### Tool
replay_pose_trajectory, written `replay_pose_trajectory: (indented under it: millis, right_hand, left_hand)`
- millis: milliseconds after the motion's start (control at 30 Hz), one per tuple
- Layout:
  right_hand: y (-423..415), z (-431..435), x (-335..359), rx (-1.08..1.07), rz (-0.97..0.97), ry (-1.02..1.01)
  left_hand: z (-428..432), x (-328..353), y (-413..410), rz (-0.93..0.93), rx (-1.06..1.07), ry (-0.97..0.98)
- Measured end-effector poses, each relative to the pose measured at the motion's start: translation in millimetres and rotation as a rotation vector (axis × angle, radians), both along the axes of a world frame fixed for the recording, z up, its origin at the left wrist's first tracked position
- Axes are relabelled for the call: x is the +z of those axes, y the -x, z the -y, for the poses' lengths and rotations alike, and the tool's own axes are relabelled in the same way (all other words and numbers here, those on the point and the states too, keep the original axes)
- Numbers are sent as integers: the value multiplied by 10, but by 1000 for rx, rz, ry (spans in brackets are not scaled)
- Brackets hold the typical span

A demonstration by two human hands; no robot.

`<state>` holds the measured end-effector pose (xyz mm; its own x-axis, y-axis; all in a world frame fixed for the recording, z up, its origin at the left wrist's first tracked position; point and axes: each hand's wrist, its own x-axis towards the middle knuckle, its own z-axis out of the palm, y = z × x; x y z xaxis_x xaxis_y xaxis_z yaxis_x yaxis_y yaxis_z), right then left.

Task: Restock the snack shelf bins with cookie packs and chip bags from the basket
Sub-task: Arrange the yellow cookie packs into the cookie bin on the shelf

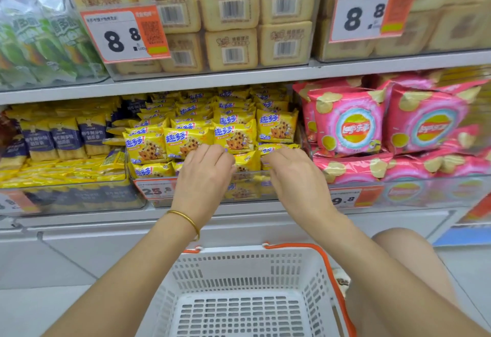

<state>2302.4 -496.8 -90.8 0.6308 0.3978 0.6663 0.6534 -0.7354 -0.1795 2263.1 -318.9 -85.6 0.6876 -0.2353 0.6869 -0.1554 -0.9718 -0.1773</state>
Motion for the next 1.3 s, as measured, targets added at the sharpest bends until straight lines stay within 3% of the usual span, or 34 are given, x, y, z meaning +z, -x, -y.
replay_pose_trajectory:
  millis: [100,200,367,467,733,1067,1300]
  right_hand:
    - [87,455,250,-37,179,-133]
    - [5,1106,412,-226,266,-208]
    - [-503,1884,392,-581,125,-117]
    - [-712,1908,349,-568,-19,-32]
    - [-1038,1783,416,-493,-205,-120]
    - [-1001,1882,219,-465,-87,-122]
    - [-887,2021,225,-397,18,-191]
  left_hand:
    - [510,293,-84,67,-124,55]
    - [1170,493,-280,98,-260,96]
    - [1972,493,-762,-30,-106,-21]
    - [2077,377,-962,-132,2,-88]
    - [1799,316,-1156,-47,-100,-197]
    - [1833,335,-1153,-84,-152,-252]
    - [1988,334,-946,35,-196,-181]
